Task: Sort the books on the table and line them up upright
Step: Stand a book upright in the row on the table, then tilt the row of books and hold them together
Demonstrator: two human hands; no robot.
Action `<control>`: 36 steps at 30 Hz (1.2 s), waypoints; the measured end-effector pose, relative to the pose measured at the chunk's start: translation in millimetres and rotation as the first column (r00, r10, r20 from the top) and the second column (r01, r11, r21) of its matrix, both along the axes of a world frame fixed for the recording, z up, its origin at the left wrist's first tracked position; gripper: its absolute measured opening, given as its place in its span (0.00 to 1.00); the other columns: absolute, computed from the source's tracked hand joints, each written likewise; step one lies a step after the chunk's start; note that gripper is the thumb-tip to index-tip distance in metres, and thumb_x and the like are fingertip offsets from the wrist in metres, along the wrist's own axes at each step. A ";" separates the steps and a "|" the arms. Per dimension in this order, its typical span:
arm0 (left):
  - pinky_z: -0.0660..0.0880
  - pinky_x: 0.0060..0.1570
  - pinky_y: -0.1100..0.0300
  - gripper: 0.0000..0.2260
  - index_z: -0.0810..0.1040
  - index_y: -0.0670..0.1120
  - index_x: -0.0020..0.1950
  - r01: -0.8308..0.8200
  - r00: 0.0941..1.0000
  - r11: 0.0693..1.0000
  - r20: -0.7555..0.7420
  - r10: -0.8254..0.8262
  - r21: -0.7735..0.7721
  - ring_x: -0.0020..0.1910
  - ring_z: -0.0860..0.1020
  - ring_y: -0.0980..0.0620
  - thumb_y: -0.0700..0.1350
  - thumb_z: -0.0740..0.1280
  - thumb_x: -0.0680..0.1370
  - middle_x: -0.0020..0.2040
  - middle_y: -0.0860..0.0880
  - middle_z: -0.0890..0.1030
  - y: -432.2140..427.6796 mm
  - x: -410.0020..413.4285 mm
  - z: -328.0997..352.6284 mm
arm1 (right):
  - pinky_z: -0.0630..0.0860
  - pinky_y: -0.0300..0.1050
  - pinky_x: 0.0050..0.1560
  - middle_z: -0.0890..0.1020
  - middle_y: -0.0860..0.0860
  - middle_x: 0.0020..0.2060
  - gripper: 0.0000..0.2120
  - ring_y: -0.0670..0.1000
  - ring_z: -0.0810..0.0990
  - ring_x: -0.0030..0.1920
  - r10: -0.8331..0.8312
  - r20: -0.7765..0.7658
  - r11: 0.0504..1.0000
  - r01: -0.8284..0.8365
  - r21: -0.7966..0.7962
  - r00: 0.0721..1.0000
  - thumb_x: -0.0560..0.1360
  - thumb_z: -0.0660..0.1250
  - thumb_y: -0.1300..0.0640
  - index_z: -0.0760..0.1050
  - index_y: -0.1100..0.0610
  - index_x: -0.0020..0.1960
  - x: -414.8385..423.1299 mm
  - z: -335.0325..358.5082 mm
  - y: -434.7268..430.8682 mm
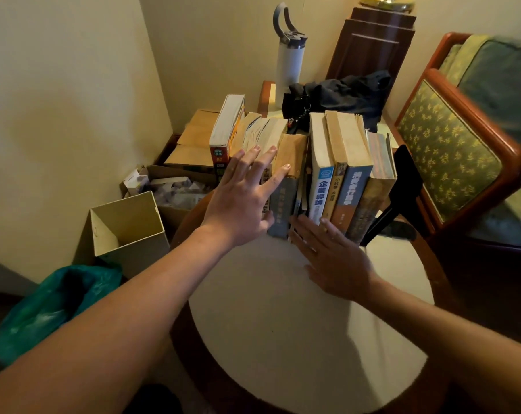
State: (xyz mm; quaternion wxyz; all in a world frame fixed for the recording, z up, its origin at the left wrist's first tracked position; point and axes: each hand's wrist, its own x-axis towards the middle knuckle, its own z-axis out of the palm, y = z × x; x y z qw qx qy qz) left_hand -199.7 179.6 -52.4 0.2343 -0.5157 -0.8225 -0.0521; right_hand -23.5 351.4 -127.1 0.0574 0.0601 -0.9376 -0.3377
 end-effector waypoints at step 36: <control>0.51 0.78 0.39 0.36 0.62 0.49 0.79 0.011 1.000 0.994 0.009 -0.010 -0.108 0.80 0.52 0.40 0.51 0.70 0.73 0.80 0.44 0.57 -30.9 12.5 41.9 | 0.44 0.66 0.77 0.39 0.64 0.79 0.37 0.64 0.38 0.79 -0.128 -0.159 0.978 0.099 -0.182 0.979 0.78 0.57 0.52 0.44 0.59 0.82 36.2 72.3 -8.0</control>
